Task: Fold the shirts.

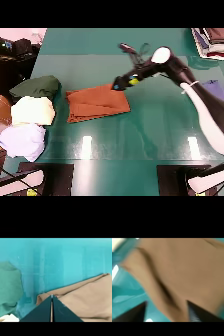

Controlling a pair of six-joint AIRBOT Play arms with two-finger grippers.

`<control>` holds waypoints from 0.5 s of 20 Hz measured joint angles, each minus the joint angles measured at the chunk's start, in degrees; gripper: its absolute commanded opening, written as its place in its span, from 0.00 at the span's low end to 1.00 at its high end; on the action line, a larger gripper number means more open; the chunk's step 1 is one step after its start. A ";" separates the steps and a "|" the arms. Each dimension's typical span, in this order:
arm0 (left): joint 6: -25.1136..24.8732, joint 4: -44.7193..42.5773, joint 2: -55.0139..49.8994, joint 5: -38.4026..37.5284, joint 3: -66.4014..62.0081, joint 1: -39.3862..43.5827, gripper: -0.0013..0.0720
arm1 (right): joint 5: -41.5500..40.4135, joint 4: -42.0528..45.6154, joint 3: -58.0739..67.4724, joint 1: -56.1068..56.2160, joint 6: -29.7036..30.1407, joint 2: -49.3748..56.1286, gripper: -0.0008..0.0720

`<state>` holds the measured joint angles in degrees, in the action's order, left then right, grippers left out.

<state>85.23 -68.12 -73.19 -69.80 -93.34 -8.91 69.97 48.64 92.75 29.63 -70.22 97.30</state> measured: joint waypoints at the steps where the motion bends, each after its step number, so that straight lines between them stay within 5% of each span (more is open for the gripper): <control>1: -0.04 0.48 0.00 -0.15 0.00 0.00 0.05 | 0.04 0.11 -2.89 -2.40 -0.48 -0.26 0.89; 5: -0.20 1.66 0.04 -0.35 0.00 -0.09 0.05 | -0.98 -0.26 -9.27 -8.07 -1.33 1.92 0.89; 10: -0.22 2.32 0.04 -0.37 0.00 -0.09 0.05 | -1.92 -11.43 -11.13 -7.93 -0.98 8.83 0.86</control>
<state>85.01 -65.80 -73.14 -70.17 -93.34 -8.99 68.05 37.21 81.62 21.69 -71.20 106.13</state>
